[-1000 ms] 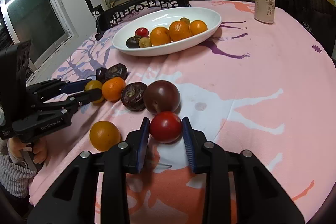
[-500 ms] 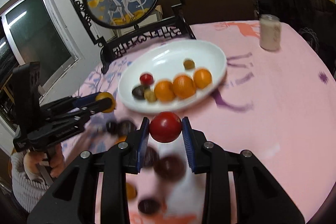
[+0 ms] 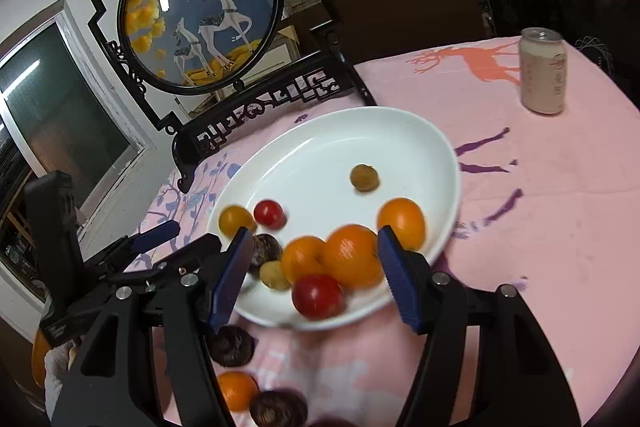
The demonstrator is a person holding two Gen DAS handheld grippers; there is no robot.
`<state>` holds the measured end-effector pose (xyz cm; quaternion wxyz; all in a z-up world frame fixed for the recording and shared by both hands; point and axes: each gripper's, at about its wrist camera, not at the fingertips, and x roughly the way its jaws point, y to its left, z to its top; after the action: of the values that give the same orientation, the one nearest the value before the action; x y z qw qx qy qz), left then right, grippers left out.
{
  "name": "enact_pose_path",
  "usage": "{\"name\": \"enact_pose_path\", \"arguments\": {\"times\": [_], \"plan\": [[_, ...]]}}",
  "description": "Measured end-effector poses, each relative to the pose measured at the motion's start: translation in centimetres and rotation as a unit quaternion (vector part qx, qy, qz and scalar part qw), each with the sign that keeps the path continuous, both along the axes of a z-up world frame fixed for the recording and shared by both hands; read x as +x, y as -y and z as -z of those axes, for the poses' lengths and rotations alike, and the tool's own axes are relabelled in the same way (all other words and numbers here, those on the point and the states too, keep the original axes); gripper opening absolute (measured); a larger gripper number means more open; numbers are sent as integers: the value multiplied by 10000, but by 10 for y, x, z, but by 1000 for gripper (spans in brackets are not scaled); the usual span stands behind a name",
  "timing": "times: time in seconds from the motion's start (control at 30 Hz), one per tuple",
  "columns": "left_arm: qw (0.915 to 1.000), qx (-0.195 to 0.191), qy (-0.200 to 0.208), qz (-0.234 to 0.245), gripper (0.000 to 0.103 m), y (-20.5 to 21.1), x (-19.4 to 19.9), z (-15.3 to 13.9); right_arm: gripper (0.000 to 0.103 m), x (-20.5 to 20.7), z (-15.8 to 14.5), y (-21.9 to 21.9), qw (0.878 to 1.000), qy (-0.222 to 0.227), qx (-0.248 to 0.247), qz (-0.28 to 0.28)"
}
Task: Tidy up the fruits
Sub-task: 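Release the yellow-orange fruit into the plate with the left tool while the right tool releases the tomato, then move the left tool toward a dark stemmed cherry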
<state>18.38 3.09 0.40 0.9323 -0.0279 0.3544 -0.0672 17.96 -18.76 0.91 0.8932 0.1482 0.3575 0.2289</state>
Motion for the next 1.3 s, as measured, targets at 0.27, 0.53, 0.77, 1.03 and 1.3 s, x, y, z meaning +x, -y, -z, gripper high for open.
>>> {"name": "enact_pose_path", "arguments": {"times": [0.27,0.53,0.77,1.03,1.3], "plan": [[9996,223,-107,-127,101,-10,-39,14,89,-51,2,22,9999,1,88,106],[9947,1019,21,-112,101,-4,-84,23,96,-88,15,50,9984,-145,286,464],[9930,1180,-12,-92,101,-2,-90,29,96,-105,23,42,9990,-341,261,152],[9926,1185,-283,15,101,1,-81,37,96,-103,33,26,9987,-501,-7,-89],[9934,1083,-373,80,101,0,-80,40,85,-108,37,8,9966,-249,-762,-183]]}}
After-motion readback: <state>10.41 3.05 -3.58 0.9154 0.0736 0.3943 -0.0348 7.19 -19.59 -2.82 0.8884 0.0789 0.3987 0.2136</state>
